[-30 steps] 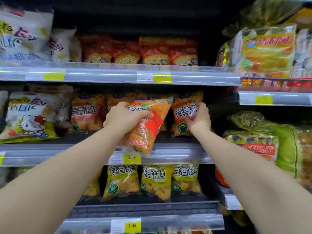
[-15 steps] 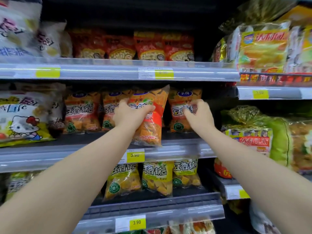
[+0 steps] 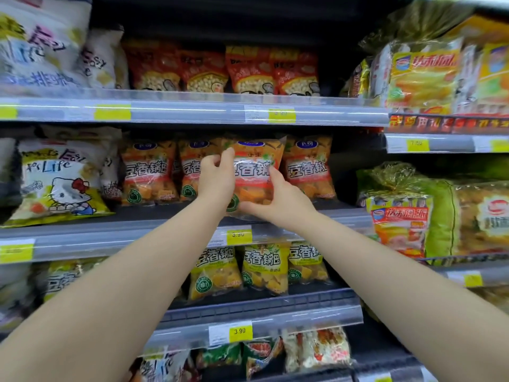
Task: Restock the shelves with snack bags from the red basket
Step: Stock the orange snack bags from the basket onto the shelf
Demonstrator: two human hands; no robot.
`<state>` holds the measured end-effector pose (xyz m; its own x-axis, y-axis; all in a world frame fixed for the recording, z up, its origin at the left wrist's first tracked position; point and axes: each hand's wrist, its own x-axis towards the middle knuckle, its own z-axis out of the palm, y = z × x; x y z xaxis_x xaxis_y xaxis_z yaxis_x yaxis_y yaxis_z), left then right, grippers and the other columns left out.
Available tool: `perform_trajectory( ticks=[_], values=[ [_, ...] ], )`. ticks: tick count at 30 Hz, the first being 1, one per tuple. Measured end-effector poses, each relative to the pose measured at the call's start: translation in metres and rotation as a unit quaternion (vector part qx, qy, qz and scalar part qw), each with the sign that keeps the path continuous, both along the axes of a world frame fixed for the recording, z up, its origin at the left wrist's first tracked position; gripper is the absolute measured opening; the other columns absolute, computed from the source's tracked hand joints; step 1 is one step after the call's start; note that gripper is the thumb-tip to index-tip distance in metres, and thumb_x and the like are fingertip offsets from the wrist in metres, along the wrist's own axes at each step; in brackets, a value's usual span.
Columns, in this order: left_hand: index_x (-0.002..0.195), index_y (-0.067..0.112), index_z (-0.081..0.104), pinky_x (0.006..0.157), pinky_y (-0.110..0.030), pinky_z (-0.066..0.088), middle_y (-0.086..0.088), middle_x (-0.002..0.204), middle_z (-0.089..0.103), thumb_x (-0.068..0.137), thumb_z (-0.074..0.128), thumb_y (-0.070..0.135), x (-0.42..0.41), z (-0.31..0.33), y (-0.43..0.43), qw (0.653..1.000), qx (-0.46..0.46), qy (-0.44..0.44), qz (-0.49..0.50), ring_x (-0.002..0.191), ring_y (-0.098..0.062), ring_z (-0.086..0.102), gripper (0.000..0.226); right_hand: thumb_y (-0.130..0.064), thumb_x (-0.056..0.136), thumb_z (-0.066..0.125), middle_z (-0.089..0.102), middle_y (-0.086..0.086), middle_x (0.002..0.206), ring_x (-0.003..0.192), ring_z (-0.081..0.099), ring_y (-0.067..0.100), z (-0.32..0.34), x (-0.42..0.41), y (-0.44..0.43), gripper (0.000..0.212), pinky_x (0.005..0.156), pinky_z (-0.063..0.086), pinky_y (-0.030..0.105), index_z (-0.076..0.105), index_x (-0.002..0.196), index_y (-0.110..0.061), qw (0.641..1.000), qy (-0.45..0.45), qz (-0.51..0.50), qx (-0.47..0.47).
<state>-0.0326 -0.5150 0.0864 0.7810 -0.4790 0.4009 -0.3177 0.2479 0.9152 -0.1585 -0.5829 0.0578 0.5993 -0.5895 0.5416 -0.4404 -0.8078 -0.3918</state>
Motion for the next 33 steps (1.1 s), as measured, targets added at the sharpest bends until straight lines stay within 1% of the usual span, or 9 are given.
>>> perform_trajectory(
  ticks=[3,7,10,12,14,17,18,29,33],
  values=[
    [0.106,0.02,0.054,0.078,-0.036,0.048,0.001,0.097,0.064,0.089,0.04,0.051,0.007,0.0,0.006,0.999,-0.016,-0.035,-0.011,0.092,-0.019,0.06,0.038,-0.072,0.064,0.067,0.052,0.003,0.133,0.113,0.056,0.027,0.001,0.012,0.002,0.115,0.085,0.051,0.04,0.009,0.149,-0.02,0.999,-0.013,-0.04,-0.019],
    [0.111,0.022,0.051,0.088,-0.039,0.048,0.003,0.092,0.067,0.098,0.036,0.039,0.03,-0.009,0.012,0.998,0.015,-0.049,-0.029,0.095,-0.017,0.063,0.027,-0.061,0.07,0.072,0.061,0.0,0.114,0.091,0.062,0.024,0.0,0.02,-0.007,0.085,0.071,0.052,0.036,0.03,0.134,-0.024,0.996,-0.069,-0.046,-0.02],
    [0.105,0.022,0.052,0.09,-0.036,0.045,0.0,0.103,0.066,0.1,0.035,0.035,0.042,-0.02,0.011,0.996,0.041,-0.056,-0.057,0.101,-0.019,0.06,0.022,-0.057,0.071,0.073,0.063,-0.001,0.102,0.084,0.062,0.024,-0.002,0.03,-0.015,0.078,0.067,0.052,0.036,0.032,0.129,-0.025,0.994,-0.085,-0.06,-0.027],
    [0.118,0.019,0.051,0.083,-0.033,0.039,0.002,0.111,0.059,0.1,0.034,0.039,0.052,-0.031,0.015,0.982,0.119,-0.148,-0.017,0.099,-0.017,0.055,0.032,-0.055,0.072,0.074,0.063,0.001,0.1,0.084,0.063,0.025,0.0,0.037,-0.025,0.076,0.063,0.05,0.034,0.033,0.129,-0.024,0.992,-0.096,-0.069,-0.032],
    [0.127,0.015,0.049,0.082,-0.034,0.041,-0.001,0.113,0.058,0.1,0.033,0.042,0.063,-0.046,0.02,0.93,0.244,-0.273,0.034,0.097,-0.02,0.055,0.042,-0.05,0.074,0.074,0.063,0.005,0.107,0.087,0.063,0.028,0.005,0.042,-0.038,0.075,0.063,0.047,0.033,0.033,0.129,-0.02,0.992,-0.089,-0.078,-0.044],
    [0.121,0.025,0.056,0.101,-0.047,0.036,0.0,0.124,0.058,0.099,0.025,0.046,0.067,-0.064,0.022,0.794,0.392,-0.455,0.092,0.114,-0.024,0.053,0.043,-0.04,0.079,0.074,0.058,0.012,0.117,0.096,0.06,0.034,0.007,0.049,-0.058,0.073,0.068,0.046,0.036,0.033,0.132,-0.014,0.992,-0.066,-0.093,-0.055],
    [0.115,0.029,0.059,0.105,-0.049,0.03,0.002,0.123,0.06,0.099,0.021,0.046,0.066,-0.065,0.02,0.774,0.41,-0.474,0.089,0.115,-0.022,0.051,0.045,-0.038,0.08,0.073,0.055,0.015,0.12,0.098,0.059,0.035,0.005,0.052,-0.064,0.072,0.07,0.046,0.037,0.032,0.132,-0.012,0.992,-0.053,-0.101,-0.057],
    [0.097,0.029,0.062,0.111,-0.06,0.01,0.005,0.112,0.064,0.099,0.016,0.049,0.071,-0.063,0.017,0.771,0.423,-0.471,0.066,0.115,-0.023,0.052,0.05,-0.05,0.078,0.07,0.041,0.017,0.134,0.119,0.046,0.036,0.005,0.075,-0.08,0.084,0.083,0.045,0.042,0.024,0.139,-0.013,0.981,0.07,-0.181,0.006],
    [0.103,0.03,0.06,0.112,-0.061,0.009,0.002,0.117,0.062,0.099,0.019,0.05,0.062,-0.064,0.022,0.773,0.412,-0.47,0.108,0.122,-0.025,0.048,0.046,-0.067,0.079,0.055,0.044,0.011,0.137,0.125,0.041,0.032,-0.004,0.039,-0.06,0.076,0.095,0.04,0.044,0.041,0.138,-0.021,0.976,0.05,-0.187,-0.101]
  ],
)
